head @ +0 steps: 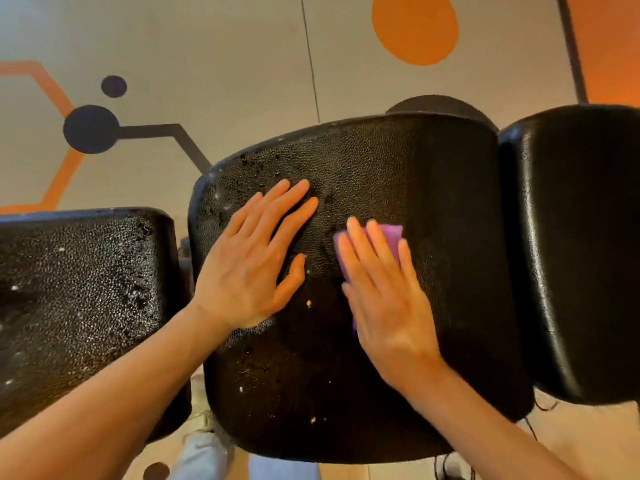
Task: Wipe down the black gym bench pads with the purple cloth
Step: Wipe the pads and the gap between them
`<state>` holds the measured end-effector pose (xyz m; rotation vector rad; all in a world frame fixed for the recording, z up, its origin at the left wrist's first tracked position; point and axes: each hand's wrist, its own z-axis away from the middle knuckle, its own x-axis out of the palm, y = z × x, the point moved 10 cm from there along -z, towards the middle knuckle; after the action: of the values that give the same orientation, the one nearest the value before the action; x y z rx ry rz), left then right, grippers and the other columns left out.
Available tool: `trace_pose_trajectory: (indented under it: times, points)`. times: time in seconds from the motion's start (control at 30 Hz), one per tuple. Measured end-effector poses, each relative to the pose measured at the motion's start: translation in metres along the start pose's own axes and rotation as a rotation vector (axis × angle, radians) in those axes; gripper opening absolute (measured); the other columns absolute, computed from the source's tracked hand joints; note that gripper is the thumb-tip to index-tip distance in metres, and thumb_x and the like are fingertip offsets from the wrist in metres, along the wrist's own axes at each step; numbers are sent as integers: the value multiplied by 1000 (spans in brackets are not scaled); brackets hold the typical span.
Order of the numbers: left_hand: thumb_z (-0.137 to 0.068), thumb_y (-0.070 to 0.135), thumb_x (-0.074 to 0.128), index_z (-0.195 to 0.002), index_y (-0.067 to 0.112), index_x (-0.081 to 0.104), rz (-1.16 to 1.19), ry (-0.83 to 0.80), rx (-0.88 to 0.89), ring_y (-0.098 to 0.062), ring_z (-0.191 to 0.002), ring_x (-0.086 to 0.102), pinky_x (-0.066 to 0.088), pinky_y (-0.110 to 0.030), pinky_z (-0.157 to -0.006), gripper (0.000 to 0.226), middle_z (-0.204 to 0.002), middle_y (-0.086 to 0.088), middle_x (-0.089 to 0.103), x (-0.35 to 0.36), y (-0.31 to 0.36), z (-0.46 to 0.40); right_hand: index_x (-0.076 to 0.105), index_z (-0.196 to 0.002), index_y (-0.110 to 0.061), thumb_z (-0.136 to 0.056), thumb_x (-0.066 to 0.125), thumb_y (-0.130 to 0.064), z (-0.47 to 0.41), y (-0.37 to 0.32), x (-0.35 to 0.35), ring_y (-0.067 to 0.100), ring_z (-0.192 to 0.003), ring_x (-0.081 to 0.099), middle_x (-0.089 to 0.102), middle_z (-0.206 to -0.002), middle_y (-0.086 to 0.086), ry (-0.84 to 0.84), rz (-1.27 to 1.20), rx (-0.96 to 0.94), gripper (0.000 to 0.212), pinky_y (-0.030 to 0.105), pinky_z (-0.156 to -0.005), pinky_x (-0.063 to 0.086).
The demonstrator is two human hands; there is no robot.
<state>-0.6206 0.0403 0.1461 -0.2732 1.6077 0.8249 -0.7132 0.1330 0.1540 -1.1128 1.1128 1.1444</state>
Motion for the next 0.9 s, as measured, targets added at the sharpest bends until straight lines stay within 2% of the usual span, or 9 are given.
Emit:
trace_pose_trajectory:
  times: [0.07, 0.13, 0.27, 0.37, 0.47, 0.53, 0.67, 0.77, 0.9]
  points:
    - [-93, 37, 43, -150, 14, 32, -1, 1, -9, -20, -150, 15, 15, -40, -123, 63, -160, -4, 23, 0, -1, 0, 18, -151, -18, -100, 34, -26, 40, -8, 8, 19, -149, 9, 16, -160, 2, -73, -15, -83, 54, 42, -121, 11]
    - [-93, 38, 43, -151, 14, 30, -8, -9, -12, -20, -150, 14, 15, -39, -123, 63, -161, -4, 21, 1, 0, 1, 20, -149, -16, -100, 32, -25, 5, -5, 6, 20, -148, 12, 22, -158, 4, -28, -23, -122, 52, 43, -120, 14]
    - [-94, 42, 40, -152, 15, 28, -16, -15, -33, -17, -151, 11, 13, -38, -123, 65, -162, -2, 19, 0, -2, 1, 23, -151, -11, -103, 29, -24, -106, 9, -23, 23, -148, 12, 19, -159, 8, 109, -43, 73, 50, 43, -121, 8]
    - [-94, 41, 41, -152, 14, 26, 3, -18, -21, -16, -151, 10, 12, -37, -124, 66, -162, -1, 17, 1, -1, 1, 16, -152, -13, -102, 30, -23, -50, -1, -4, 22, -149, 6, 12, -160, 6, 38, 6, 75, 54, 42, -121, 6]
    - [-94, 41, 41, -153, 15, 24, 13, -17, -24, -16, -151, 10, 12, -37, -123, 67, -162, -1, 16, 2, -3, 4, 17, -151, -17, -98, 32, -26, 26, -21, 7, 19, -148, 10, 17, -159, 3, -54, 28, -49, 56, 41, -120, 10]
    - [-94, 41, 41, -154, 15, 21, 13, -11, -9, -16, -151, 8, 12, -37, -124, 68, -163, -1, 13, 1, -2, 3, 20, -149, -15, -99, 30, -26, 3, -18, 6, 19, -148, 13, 20, -158, 4, -45, 25, -103, 53, 41, -120, 10]
    - [-97, 38, 40, -155, 14, 12, 11, 13, -15, -16, -152, 3, 7, -39, -124, 69, -164, -2, 5, -7, -2, 7, 21, -151, -10, -104, 27, -26, -97, -8, -18, 24, -148, 12, 18, -159, 9, 93, -7, 76, 50, 46, -121, 11]
    - [-98, 37, 37, -155, 14, 11, -11, 27, -71, -18, -152, 1, 7, -42, -124, 67, -164, -2, 4, -28, -23, 23, 18, -152, -13, -103, 24, -29, -101, 3, -15, 21, -149, 8, 14, -160, 6, 54, 46, -63, 52, 44, -121, 8]
    - [-98, 35, 32, -154, 11, 16, -160, -16, -186, -23, -152, 3, 10, -46, -123, 63, -164, -4, 9, -48, -82, 65, 15, -152, -11, -103, 25, -27, -85, 34, -24, 22, -149, 4, 12, -161, 8, 98, -47, 235, 52, 45, -121, 5]
